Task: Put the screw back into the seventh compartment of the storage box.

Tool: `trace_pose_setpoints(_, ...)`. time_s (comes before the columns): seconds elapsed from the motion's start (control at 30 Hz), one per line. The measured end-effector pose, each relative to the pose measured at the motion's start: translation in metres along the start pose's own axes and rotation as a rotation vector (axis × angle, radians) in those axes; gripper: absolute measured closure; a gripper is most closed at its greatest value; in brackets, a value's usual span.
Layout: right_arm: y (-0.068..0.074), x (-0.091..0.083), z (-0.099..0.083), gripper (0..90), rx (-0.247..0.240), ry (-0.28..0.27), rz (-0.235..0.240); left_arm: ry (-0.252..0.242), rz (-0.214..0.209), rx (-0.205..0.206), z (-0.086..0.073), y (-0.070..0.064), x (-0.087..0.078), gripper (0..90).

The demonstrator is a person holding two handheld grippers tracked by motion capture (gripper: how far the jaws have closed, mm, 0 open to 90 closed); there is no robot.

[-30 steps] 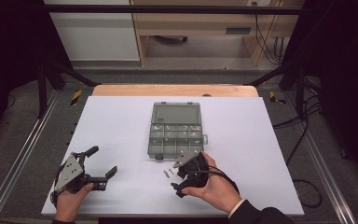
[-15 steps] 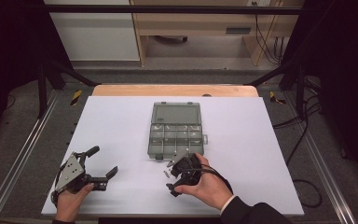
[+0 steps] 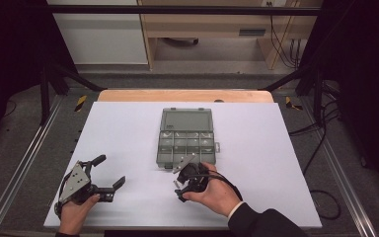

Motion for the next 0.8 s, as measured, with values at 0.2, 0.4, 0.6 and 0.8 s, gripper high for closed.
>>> trace_pose_setpoints(0.2, -0.011, 0.007, 0.004, 41.3, 0.039, 0.007, 0.003, 0.003, 0.002, -0.002, 0.000, 0.000, 0.000, 1.0)
trace_pose_setpoints(0.4, -0.017, 0.010, 0.006, 54.3, 0.079, -0.002, 0.011, 0.003, 0.000, 0.002, 0.000, 0.000, 0.001, 1.0)
trace_pose_setpoints(0.6, -0.018, 0.013, 0.008, 62.4, 0.090, -0.010, 0.006, 0.003, 0.001, 0.004, 0.000, 0.000, 0.001, 1.1)
trace_pose_setpoints(0.8, -0.020, 0.019, 0.009, 68.3, 0.109, -0.009, 0.002, 0.003, 0.000, 0.004, 0.000, 0.000, 0.001, 1.1)
Point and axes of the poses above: each handheld gripper's, and its own axes: x roughly forward along the jaws, z roughly out of its top, y roughly to its left, the point moved 6 cm from there along x, roughly forward along the jaws, and after that the axes turned 14 degrees about z, right-handed, at the moved point
